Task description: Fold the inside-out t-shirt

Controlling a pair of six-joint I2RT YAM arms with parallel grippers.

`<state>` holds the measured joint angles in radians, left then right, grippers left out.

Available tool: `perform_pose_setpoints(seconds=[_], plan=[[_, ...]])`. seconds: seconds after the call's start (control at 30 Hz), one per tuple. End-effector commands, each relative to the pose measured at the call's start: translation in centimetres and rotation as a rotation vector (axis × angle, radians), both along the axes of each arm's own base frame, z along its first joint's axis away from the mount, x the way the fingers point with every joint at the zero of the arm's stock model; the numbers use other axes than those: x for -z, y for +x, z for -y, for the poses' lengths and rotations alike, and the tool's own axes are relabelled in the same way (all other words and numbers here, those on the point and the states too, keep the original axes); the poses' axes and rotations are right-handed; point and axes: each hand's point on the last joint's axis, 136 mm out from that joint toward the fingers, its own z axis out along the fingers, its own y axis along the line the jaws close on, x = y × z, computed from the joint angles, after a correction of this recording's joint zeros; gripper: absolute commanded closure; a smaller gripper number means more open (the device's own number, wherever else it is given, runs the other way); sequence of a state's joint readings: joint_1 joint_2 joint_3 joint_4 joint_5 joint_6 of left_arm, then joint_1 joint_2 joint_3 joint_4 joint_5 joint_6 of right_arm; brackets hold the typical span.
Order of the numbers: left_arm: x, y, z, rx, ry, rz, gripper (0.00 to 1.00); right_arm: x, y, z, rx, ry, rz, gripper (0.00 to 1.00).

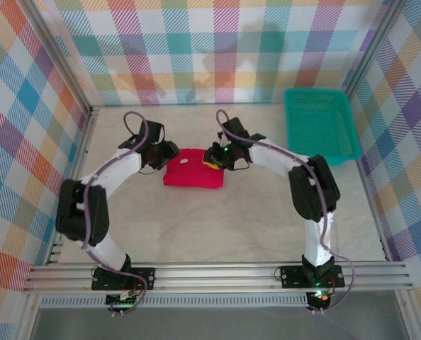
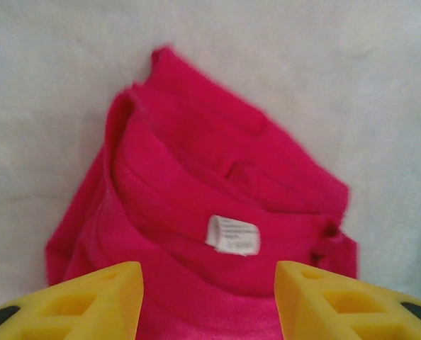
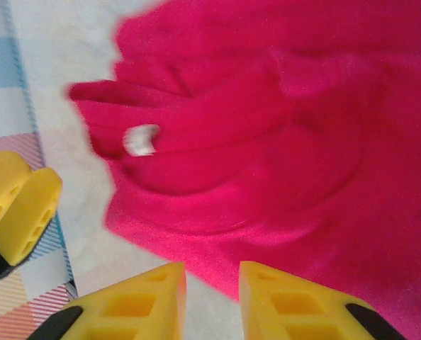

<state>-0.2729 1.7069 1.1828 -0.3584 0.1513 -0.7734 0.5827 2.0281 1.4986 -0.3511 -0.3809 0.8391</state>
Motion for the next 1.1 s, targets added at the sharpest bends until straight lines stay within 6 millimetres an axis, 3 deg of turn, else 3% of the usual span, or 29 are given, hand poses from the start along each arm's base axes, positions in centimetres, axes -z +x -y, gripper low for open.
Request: perform_pose_setpoints(seconds=[0.0,0.1,0.13,0.23,0.37,0.43,0.53,0.67,0.87,1.0,1.07], plan=[[4.1,1.1,2.7,-0.032,-0.151,-0.081,0.48,4.2,0.0,0.2,0.089,-0.015,-0.161,0.74],[7.5,2.6,2.0,-0.047,-0.085,-0.138,0.48,7.8,1.1,1.0,0.126,-0.081,-0.191,0.73],[8.9,3.0,1.0,-0.055,-0.04,-0.174,0.48,8.9,1.9,1.1,0.128,-0.09,-0.191,0.73],[10.6,5.9,-1.7,-0.066,0.088,-0.211,0.48,10.8,5.4,1.3,0.121,-0.097,-0.15,0.72],[10.1,11.1,-3.5,-0.04,0.184,-0.185,0.47,11.1,11.7,1.7,0.115,-0.104,-0.055,0.7],[9.4,14.0,-3.3,-0.012,0.187,-0.139,0.46,10.7,14.8,1.0,0.09,-0.063,0.005,0.68],[8.4,16.9,-3.0,0.029,0.201,-0.078,0.44,9.3,17.8,-0.4,0.038,-0.002,0.092,0.65],[6.3,18.5,-2.6,0.065,0.199,-0.003,0.42,4.5,19.7,-1.3,-0.006,0.088,0.206,0.61],[-0.2,17.7,-2.1,0.125,0.184,0.099,0.39,-5.7,18.0,-1.2,-0.107,0.121,0.405,0.49],[-5.8,14.8,-3.5,0.139,0.271,0.156,0.19,-12.2,14.9,0.8,-0.191,0.049,0.526,0.42],[-8.6,12.6,-3.6,0.155,0.323,0.218,0.0,-13.5,12.9,2.8,-0.208,-0.042,0.557,0.36]])
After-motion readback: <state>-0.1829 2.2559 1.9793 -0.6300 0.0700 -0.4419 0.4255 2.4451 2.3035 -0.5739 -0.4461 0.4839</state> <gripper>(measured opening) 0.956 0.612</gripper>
